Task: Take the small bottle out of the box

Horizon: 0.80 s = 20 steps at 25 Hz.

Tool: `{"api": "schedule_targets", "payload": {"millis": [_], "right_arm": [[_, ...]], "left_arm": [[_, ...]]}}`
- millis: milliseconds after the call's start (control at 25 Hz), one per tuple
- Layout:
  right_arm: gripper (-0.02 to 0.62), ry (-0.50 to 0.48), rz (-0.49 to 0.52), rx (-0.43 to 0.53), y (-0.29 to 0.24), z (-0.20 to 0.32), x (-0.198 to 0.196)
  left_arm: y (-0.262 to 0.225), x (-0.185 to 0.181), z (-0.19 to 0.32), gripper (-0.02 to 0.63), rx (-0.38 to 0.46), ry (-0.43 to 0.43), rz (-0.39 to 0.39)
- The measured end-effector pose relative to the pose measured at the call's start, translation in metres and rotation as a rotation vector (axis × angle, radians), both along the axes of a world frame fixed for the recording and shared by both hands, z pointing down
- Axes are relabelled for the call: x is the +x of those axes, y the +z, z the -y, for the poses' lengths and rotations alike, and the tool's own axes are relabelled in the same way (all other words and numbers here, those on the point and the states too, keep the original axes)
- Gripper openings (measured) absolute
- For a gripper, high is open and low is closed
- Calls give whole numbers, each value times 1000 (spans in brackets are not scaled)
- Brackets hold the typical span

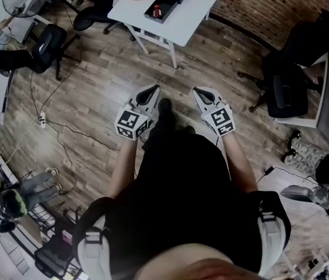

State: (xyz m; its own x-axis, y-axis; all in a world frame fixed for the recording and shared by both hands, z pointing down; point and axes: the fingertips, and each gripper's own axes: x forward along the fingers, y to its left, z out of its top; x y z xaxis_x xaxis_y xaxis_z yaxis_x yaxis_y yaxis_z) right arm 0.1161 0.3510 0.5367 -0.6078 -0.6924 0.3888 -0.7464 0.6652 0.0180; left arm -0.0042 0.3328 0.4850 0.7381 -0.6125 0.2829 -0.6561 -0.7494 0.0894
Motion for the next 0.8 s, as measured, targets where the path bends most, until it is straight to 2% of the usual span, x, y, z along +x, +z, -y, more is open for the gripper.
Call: {"api": "schedule_targets", "payload": {"millis": [800], "right_arm": [[-3, 116, -37, -7, -3, 85, -26]], "left_arm": [[-2, -34, 96, 20, -2, 84, -13]]}}
